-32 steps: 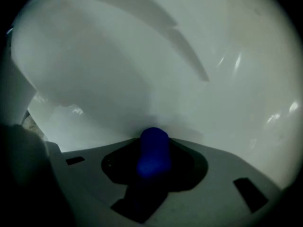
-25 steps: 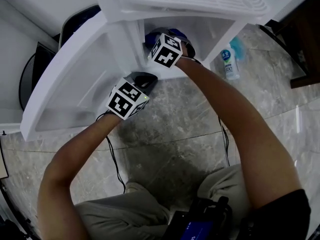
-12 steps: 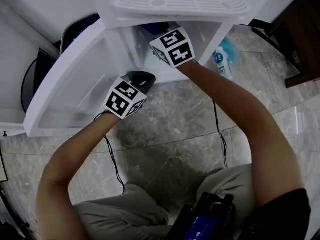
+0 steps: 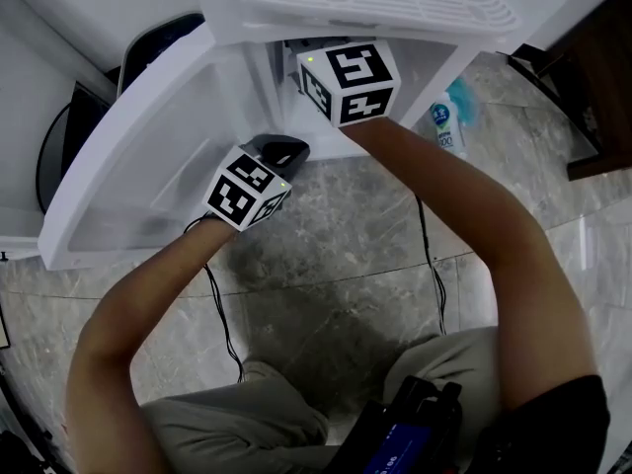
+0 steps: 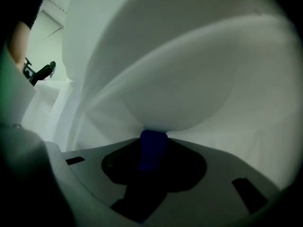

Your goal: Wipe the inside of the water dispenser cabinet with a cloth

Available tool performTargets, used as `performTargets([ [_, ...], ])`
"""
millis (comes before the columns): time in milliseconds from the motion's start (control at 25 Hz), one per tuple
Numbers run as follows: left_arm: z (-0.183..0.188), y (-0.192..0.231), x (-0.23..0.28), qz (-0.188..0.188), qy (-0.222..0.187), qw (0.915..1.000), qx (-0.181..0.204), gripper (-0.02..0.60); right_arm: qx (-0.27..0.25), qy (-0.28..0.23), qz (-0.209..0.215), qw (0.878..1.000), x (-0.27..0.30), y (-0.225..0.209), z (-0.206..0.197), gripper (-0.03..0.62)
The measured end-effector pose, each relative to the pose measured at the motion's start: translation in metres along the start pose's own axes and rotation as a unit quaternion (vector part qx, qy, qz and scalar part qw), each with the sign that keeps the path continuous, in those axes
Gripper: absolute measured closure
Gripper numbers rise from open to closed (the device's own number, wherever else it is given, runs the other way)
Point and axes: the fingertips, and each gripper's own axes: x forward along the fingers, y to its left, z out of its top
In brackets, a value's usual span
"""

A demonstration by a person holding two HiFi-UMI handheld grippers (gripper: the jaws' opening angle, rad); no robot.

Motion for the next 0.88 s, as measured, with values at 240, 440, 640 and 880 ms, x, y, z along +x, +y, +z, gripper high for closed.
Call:
performTargets([
  [240,0.002,-0.008,-0.001,-0.008,-0.006,0.9999,-0.009,0.574,0.001,-0.012,-0.027,1.0,0.016,-0.013,-0.006,0.482],
  [440,-0.001,-0.013,-0.007,-0.009,-0.009,0.9996,-0.027,0.574,-0.008,-0.018,-0.048,0.999,0.036,-0.027,-0.01,0.482],
  [640,-0.001,-0.004,-0.007,-0.002,-0.022,0.9965,-0.081,0.574,0.004,-0.008,-0.047,0.999,0.032,-0.024,-0.011,0.484],
  [880,0.013,-0.004,0.0,-0.003,-0.031,0.9973,-0.066,0.574,0.013,-0.017,-0.018,1.0,0.016,-0.012,-0.006,0.487],
])
